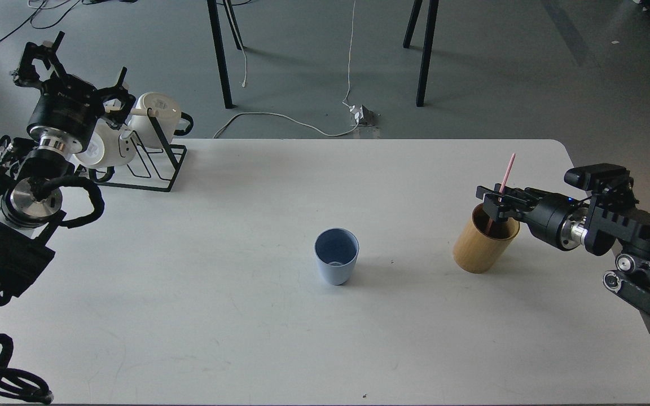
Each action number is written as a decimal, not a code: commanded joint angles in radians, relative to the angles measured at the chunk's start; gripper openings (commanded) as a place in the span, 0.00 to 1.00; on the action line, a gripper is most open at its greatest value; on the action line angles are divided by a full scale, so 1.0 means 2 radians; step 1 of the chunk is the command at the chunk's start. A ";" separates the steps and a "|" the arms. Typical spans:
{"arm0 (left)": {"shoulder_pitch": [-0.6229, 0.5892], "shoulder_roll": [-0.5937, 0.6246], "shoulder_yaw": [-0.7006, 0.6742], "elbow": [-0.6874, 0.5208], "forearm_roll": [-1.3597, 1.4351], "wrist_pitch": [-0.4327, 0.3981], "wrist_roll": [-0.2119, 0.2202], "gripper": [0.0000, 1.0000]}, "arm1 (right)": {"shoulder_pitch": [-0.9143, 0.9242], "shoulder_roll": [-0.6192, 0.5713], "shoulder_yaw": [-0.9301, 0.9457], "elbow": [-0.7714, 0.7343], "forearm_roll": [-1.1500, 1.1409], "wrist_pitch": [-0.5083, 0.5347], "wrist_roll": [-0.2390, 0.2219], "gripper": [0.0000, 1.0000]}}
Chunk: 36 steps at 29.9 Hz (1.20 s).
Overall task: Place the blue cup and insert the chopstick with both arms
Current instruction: 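Grasp the pink stick with the right gripper and pull it up, then move the stick over the blue cup and lower it in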
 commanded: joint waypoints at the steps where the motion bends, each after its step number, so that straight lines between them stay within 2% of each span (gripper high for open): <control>1: -0.001 0.003 0.000 0.000 0.000 0.000 0.000 0.99 | 0.000 0.000 -0.001 -0.001 0.000 0.000 0.000 0.11; 3: -0.002 0.003 0.000 -0.001 0.000 0.000 0.000 0.99 | 0.002 0.001 -0.001 0.000 0.000 0.000 0.000 0.03; 6: -0.003 0.003 0.001 -0.001 0.000 0.000 0.001 0.99 | 0.001 -0.003 -0.001 0.009 0.000 0.000 0.000 0.00; 11: -0.004 0.005 0.000 0.000 0.000 0.000 0.004 0.99 | 0.010 -0.050 0.006 0.064 0.001 -0.001 0.000 0.01; 17: -0.004 0.011 0.001 -0.001 0.002 0.000 0.004 0.99 | 0.070 -0.108 0.018 0.123 0.011 0.000 -0.001 0.01; 22: -0.003 0.012 0.003 -0.001 0.002 0.000 0.004 0.99 | 0.138 -0.119 0.026 0.146 0.027 0.003 0.000 0.01; 26: -0.004 0.012 0.003 -0.001 0.002 0.000 0.004 0.99 | 0.189 -0.102 0.022 0.140 0.066 0.005 -0.001 0.01; 31: -0.004 0.011 0.001 -0.001 0.002 0.000 0.004 0.99 | 0.207 -0.005 0.003 0.135 0.088 0.027 -0.003 0.01; 36: -0.006 0.010 -0.001 -0.001 0.001 0.000 0.004 0.99 | 0.203 0.059 -0.064 0.118 0.090 0.027 -0.003 0.01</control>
